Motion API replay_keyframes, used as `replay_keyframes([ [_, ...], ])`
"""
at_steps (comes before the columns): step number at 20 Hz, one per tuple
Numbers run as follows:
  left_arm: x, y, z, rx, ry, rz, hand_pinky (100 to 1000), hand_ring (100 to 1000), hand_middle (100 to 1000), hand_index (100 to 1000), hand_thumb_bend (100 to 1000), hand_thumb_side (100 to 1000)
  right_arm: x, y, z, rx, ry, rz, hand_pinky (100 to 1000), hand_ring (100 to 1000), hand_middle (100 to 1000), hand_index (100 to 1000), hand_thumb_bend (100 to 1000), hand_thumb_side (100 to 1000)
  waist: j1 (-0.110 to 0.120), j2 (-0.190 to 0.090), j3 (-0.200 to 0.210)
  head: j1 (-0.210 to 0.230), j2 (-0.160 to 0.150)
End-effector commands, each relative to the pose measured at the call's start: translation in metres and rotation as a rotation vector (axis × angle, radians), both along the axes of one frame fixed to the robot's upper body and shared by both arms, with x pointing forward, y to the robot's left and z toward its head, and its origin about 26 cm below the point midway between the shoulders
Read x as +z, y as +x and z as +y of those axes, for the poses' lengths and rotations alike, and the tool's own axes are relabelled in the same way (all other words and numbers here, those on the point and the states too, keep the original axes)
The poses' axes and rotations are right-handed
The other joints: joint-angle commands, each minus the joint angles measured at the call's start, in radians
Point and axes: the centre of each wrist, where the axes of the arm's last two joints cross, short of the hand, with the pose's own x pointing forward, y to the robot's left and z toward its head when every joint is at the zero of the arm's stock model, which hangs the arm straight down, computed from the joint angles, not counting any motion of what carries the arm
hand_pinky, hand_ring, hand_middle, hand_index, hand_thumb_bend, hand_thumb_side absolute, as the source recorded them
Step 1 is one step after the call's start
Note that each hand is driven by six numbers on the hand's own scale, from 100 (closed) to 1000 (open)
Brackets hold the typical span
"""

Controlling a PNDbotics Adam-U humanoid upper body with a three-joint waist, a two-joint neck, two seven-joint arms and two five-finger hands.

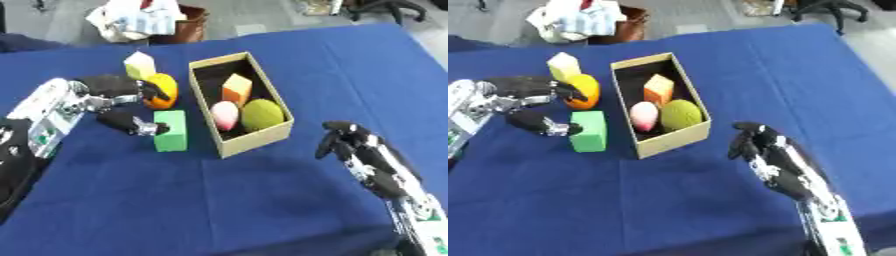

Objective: Pick up objects on the table and place them in the box.

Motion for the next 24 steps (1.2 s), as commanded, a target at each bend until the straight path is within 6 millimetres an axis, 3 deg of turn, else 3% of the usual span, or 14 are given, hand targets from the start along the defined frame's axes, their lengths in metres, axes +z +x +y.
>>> replay_keyframes([
  [1, 0.001, 0.002, 0.0, 0.007, 0.031, -0.056, 873, 839, 877, 963, 433, 963, 0.009, 0.002, -0.004, -0.006, -0.014, -0.029, 588, 578, 562, 826, 100, 458, 0.007, -0.019, 0.0, -0.006, -0.006],
  [3, -0.004, 0.002, -0.001, 0.003, 0.043, -0.059, 869, 834, 869, 960, 415, 914, 0.009, 0.002, -0.004, -0.007, -0.014, -0.029, 587, 578, 562, 826, 100, 458, 0.006, -0.019, 0.0, -0.008, -0.006],
  [5, -0.01, 0.001, -0.003, -0.016, 0.056, -0.046, 864, 828, 857, 957, 398, 921, 0.009, 0.002, -0.004, -0.007, -0.013, -0.03, 587, 578, 562, 826, 100, 458, 0.005, -0.018, 0.0, -0.009, -0.006],
  [7, -0.012, 0.0, -0.005, -0.042, 0.069, -0.034, 860, 823, 847, 950, 424, 933, 0.009, 0.002, -0.004, -0.008, -0.014, -0.03, 587, 578, 562, 826, 100, 458, 0.005, -0.018, 0.001, -0.009, -0.005],
  [9, -0.011, -0.002, -0.007, -0.061, 0.087, -0.031, 842, 805, 827, 938, 435, 884, 0.009, 0.002, -0.004, -0.007, -0.014, -0.03, 587, 578, 562, 826, 100, 458, 0.005, -0.019, 0.001, -0.009, -0.004],
  [12, -0.012, -0.003, -0.008, -0.069, 0.09, -0.032, 802, 738, 742, 889, 358, 620, 0.009, 0.002, -0.004, -0.007, -0.013, -0.029, 587, 578, 562, 826, 100, 458, 0.005, -0.02, 0.001, -0.013, -0.005],
  [13, -0.011, -0.004, -0.009, -0.072, 0.076, -0.038, 775, 673, 654, 843, 301, 417, 0.009, 0.002, -0.004, -0.008, -0.013, -0.029, 587, 577, 562, 826, 100, 458, 0.004, -0.02, 0.002, -0.014, -0.006],
  [17, 0.012, -0.006, -0.017, -0.095, -0.033, -0.099, 753, 616, 578, 805, 150, 324, 0.008, 0.002, -0.004, -0.01, -0.012, -0.028, 587, 577, 562, 826, 100, 458, 0.002, -0.021, 0.003, -0.019, -0.006],
  [21, 0.056, -0.007, -0.038, -0.13, -0.149, -0.185, 753, 612, 569, 805, 100, 292, 0.007, 0.002, -0.004, -0.009, -0.012, -0.025, 587, 577, 562, 826, 100, 457, 0.002, -0.023, 0.005, -0.025, -0.004],
  [24, 0.074, 0.002, -0.06, -0.136, -0.213, -0.197, 753, 612, 566, 806, 100, 280, 0.007, 0.001, -0.003, -0.003, -0.01, -0.023, 587, 577, 562, 826, 100, 457, -0.001, -0.024, 0.002, -0.028, -0.004],
])
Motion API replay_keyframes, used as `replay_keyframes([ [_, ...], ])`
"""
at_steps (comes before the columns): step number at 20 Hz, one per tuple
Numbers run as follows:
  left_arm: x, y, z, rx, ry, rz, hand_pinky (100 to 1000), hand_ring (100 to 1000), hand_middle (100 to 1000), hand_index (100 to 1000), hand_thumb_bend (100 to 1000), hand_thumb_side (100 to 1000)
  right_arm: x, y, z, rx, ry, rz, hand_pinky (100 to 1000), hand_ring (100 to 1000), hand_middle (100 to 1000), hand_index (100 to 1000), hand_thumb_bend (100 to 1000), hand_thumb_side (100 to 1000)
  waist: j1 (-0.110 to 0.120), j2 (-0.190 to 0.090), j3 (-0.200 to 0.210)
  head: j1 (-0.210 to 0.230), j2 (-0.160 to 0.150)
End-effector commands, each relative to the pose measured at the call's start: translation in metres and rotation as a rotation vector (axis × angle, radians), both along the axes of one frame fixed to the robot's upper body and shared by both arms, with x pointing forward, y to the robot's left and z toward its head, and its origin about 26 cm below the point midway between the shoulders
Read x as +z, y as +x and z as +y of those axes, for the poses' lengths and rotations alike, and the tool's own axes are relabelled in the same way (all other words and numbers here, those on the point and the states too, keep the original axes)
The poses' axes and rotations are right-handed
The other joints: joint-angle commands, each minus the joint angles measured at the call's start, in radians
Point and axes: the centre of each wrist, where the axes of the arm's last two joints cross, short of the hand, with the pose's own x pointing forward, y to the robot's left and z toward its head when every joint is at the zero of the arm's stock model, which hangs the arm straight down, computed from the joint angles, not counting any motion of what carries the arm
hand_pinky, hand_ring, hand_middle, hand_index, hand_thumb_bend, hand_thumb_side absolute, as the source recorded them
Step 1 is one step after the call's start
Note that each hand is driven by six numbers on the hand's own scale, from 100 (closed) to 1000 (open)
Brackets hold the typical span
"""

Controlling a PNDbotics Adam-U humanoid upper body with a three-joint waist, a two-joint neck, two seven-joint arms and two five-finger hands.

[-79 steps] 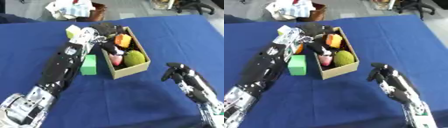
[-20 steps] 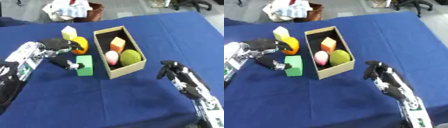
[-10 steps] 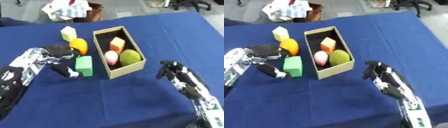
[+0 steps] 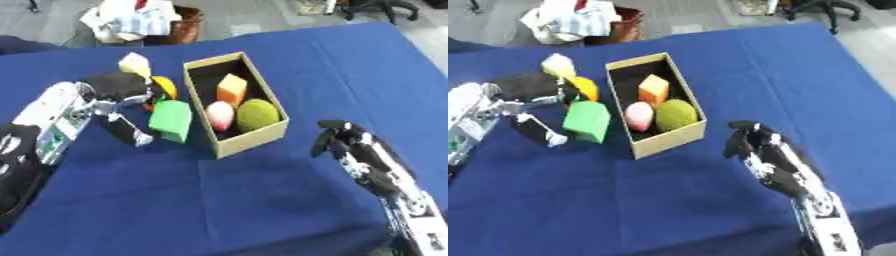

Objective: Pick up objects on the table and place them in the box.

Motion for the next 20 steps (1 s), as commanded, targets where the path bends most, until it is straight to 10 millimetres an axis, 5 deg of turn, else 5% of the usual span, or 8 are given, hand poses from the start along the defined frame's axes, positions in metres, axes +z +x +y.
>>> replay_keyframes([
  [1, 0.024, 0.008, -0.02, -0.008, -0.068, -0.025, 754, 615, 569, 809, 100, 279, 0.007, 0.002, -0.001, 0.007, -0.011, -0.021, 587, 577, 562, 826, 100, 457, -0.003, -0.023, -0.004, -0.005, -0.005],
  [11, 0.003, 0.045, -0.099, 0.014, -0.072, -0.026, 757, 628, 588, 828, 100, 282, 0.007, 0.004, 0.01, 0.048, 0.003, -0.025, 586, 577, 562, 826, 100, 454, -0.022, -0.012, -0.046, 0.008, -0.022],
  [20, -0.036, 0.057, -0.113, 0.172, -0.121, -0.076, 753, 627, 595, 867, 100, 270, 0.007, 0.004, 0.014, 0.068, 0.007, -0.025, 586, 576, 562, 826, 100, 452, -0.025, -0.009, -0.067, 0.018, -0.027],
])
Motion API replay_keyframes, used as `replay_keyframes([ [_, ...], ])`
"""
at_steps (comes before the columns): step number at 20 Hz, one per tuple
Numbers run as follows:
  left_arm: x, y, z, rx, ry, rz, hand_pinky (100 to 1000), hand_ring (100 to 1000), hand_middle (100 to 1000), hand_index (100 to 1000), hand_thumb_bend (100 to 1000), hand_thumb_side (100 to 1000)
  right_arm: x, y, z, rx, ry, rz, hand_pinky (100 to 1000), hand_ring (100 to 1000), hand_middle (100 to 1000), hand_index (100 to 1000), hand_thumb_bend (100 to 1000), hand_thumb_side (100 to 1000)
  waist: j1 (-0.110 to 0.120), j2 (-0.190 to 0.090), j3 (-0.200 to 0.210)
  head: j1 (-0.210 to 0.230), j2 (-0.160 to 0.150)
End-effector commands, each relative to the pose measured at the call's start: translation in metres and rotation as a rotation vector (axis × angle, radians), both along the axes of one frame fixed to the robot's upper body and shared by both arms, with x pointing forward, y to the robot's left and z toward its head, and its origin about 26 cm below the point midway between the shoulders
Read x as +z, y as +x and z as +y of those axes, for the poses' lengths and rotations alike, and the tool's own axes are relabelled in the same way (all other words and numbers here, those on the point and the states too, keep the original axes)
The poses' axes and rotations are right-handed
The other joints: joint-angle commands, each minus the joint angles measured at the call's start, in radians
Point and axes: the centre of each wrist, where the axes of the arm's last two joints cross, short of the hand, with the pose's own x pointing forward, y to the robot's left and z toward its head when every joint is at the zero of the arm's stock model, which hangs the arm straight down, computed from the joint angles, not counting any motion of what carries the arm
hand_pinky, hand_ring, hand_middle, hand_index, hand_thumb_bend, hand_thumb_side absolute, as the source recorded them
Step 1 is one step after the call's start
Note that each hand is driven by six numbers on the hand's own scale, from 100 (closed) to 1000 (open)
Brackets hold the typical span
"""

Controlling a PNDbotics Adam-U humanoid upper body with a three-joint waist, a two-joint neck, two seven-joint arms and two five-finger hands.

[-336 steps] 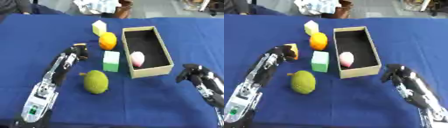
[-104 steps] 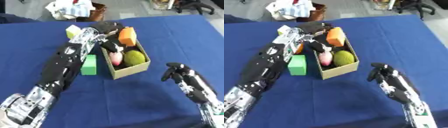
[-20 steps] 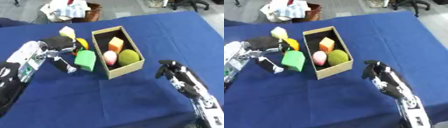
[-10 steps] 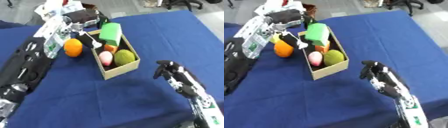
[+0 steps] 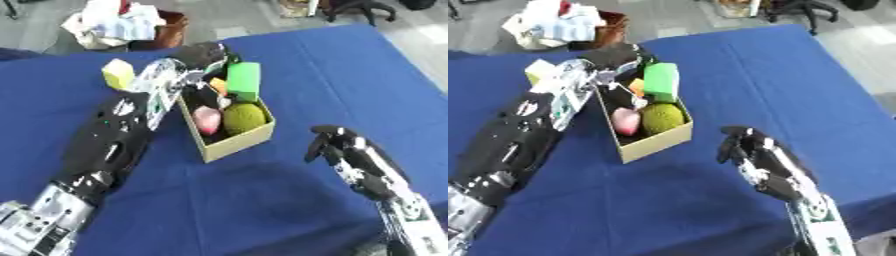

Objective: Pick up objects on the table and place them in the box.

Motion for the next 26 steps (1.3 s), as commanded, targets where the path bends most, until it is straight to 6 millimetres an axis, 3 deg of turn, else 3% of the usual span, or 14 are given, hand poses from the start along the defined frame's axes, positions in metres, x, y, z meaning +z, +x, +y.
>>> replay_keyframes([
  [1, 0.008, 0.003, -0.002, 0.029, -0.016, -0.043, 754, 631, 601, 874, 100, 271, 0.007, 0.003, 0.002, 0.014, 0.005, -0.026, 586, 576, 562, 826, 100, 452, -0.019, -0.01, -0.003, 0.002, -0.013],
  [3, 0.004, 0.004, -0.001, 0.035, 0.001, -0.02, 771, 671, 658, 906, 100, 315, 0.007, 0.003, 0.002, 0.014, 0.005, -0.026, 586, 576, 562, 826, 100, 453, -0.019, -0.01, -0.003, 0.001, -0.013],
  [4, 0.004, 0.004, -0.001, 0.031, 0.01, -0.008, 788, 707, 708, 922, 100, 493, 0.007, 0.003, 0.002, 0.014, 0.005, -0.026, 586, 576, 562, 826, 100, 453, -0.019, -0.01, -0.002, 0.0, -0.013],
  [6, 0.006, 0.004, 0.001, 0.014, 0.028, 0.01, 818, 755, 772, 938, 100, 651, 0.007, 0.003, 0.001, 0.011, 0.005, -0.026, 586, 576, 562, 826, 100, 452, -0.019, -0.01, 0.0, -0.002, -0.013],
  [8, 0.014, 0.004, 0.002, -0.008, 0.044, 0.005, 860, 808, 836, 950, 205, 793, 0.007, 0.003, 0.001, 0.01, 0.004, -0.026, 586, 576, 562, 826, 100, 453, -0.019, -0.01, 0.002, -0.002, -0.014],
  [9, 0.019, 0.003, 0.003, -0.021, 0.054, -0.004, 864, 812, 841, 952, 217, 802, 0.007, 0.003, 0.001, 0.009, 0.004, -0.026, 586, 576, 562, 826, 100, 453, -0.019, -0.011, 0.003, -0.003, -0.013],
  [10, 0.025, 0.002, 0.004, -0.033, 0.066, -0.019, 889, 842, 872, 956, 308, 809, 0.007, 0.002, 0.001, 0.009, 0.003, -0.026, 586, 576, 562, 826, 100, 453, -0.018, -0.011, 0.004, -0.003, -0.013],
  [12, 0.039, 0.0, 0.005, -0.052, 0.098, -0.069, 906, 865, 898, 959, 402, 817, 0.007, 0.002, 0.0, 0.007, 0.003, -0.026, 586, 576, 562, 826, 100, 453, -0.018, -0.012, 0.006, -0.005, -0.013],
  [15, 0.053, -0.003, 0.009, -0.063, 0.154, -0.123, 916, 881, 919, 960, 478, 809, 0.007, 0.002, -0.001, 0.002, 0.002, -0.025, 586, 576, 562, 825, 100, 453, -0.016, -0.014, 0.009, -0.009, -0.013],
  [21, 0.048, 0.0, 0.016, -0.028, 0.172, -0.124, 912, 877, 916, 960, 428, 791, 0.007, 0.002, -0.001, 0.001, 0.002, -0.025, 586, 576, 562, 826, 100, 454, -0.017, -0.015, 0.012, -0.013, -0.012],
  [26, 0.052, 0.004, 0.034, -0.003, 0.146, -0.115, 894, 854, 848, 938, 359, 706, 0.006, 0.002, -0.002, -0.004, 0.001, -0.023, 586, 576, 562, 826, 100, 453, -0.017, -0.016, 0.017, -0.014, -0.012],
])
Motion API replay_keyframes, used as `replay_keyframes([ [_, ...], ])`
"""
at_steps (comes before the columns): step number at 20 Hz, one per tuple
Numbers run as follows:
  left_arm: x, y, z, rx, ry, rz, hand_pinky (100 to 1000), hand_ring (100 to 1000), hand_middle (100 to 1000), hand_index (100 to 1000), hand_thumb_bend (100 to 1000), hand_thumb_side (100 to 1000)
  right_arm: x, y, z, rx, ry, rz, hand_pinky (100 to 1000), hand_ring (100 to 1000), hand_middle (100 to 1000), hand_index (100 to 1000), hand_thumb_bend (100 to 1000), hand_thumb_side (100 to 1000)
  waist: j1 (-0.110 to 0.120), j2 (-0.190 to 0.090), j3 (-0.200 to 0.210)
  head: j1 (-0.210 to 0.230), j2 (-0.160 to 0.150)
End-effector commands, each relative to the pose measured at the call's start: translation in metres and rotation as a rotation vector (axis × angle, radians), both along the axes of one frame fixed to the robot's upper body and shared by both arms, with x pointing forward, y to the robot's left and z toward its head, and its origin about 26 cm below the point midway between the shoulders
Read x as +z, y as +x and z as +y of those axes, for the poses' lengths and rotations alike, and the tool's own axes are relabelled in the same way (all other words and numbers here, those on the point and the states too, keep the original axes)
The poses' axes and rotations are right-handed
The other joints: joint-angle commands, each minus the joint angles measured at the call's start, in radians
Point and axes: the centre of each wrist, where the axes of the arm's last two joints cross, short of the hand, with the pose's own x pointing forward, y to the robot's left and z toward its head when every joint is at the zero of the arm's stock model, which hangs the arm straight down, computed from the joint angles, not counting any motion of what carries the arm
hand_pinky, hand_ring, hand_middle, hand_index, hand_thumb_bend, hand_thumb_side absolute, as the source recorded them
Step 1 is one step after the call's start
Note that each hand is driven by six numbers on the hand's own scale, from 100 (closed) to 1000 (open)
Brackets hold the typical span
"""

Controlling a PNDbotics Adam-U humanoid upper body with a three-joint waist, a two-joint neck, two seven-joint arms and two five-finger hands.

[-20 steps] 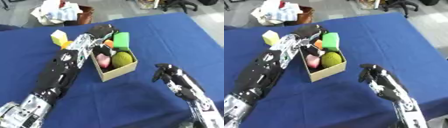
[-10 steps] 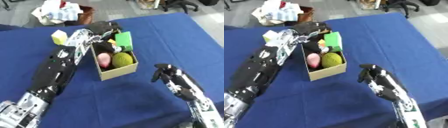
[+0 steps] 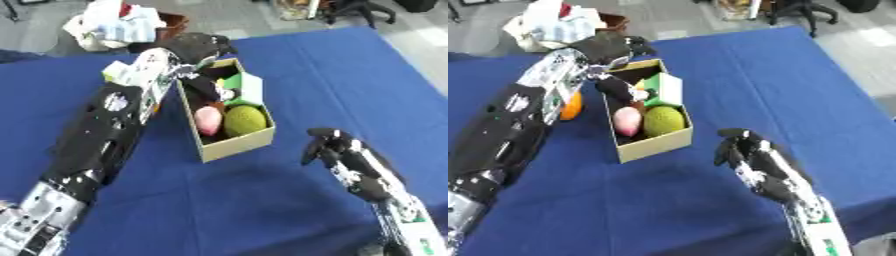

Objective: Pick up objects on the table and place them in the box.

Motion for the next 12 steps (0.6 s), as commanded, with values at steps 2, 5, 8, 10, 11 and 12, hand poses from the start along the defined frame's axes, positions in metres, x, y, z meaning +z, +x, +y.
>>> replay_keyframes([
  [2, 0.019, 0.007, 0.028, 0.034, -0.023, 0.002, 882, 836, 827, 935, 320, 667, 0.006, 0.002, -0.003, -0.007, -0.005, -0.022, 586, 576, 562, 826, 100, 454, -0.017, -0.017, 0.003, -0.004, -0.008],
  [5, 0.025, 0.012, 0.053, 0.053, -0.008, 0.075, 872, 830, 830, 933, 343, 603, 0.006, 0.002, -0.005, -0.012, -0.005, -0.02, 586, 576, 562, 826, 100, 454, -0.015, -0.02, 0.008, -0.01, -0.006],
  [8, 0.03, 0.017, 0.077, 0.116, 0.028, 0.129, 857, 822, 837, 932, 385, 549, 0.005, 0.001, -0.005, -0.014, -0.008, -0.017, 586, 576, 563, 826, 100, 454, -0.014, -0.023, 0.014, -0.014, -0.004],
  [10, 0.028, 0.02, 0.089, 0.159, 0.051, 0.155, 854, 821, 839, 930, 410, 517, 0.005, 0.001, -0.006, -0.015, -0.008, -0.016, 586, 576, 562, 826, 100, 454, -0.014, -0.024, 0.017, -0.016, -0.004],
  [11, 0.026, 0.021, 0.093, 0.18, 0.057, 0.163, 845, 812, 833, 925, 415, 454, 0.005, 0.001, -0.006, -0.015, -0.008, -0.016, 586, 576, 563, 826, 100, 454, -0.014, -0.024, 0.018, -0.018, -0.004],
  [12, 0.023, 0.022, 0.097, 0.2, 0.059, 0.168, 839, 806, 830, 922, 419, 423, 0.005, 0.001, -0.006, -0.015, -0.007, -0.016, 586, 576, 563, 826, 100, 454, -0.015, -0.024, 0.019, -0.018, -0.003],
])
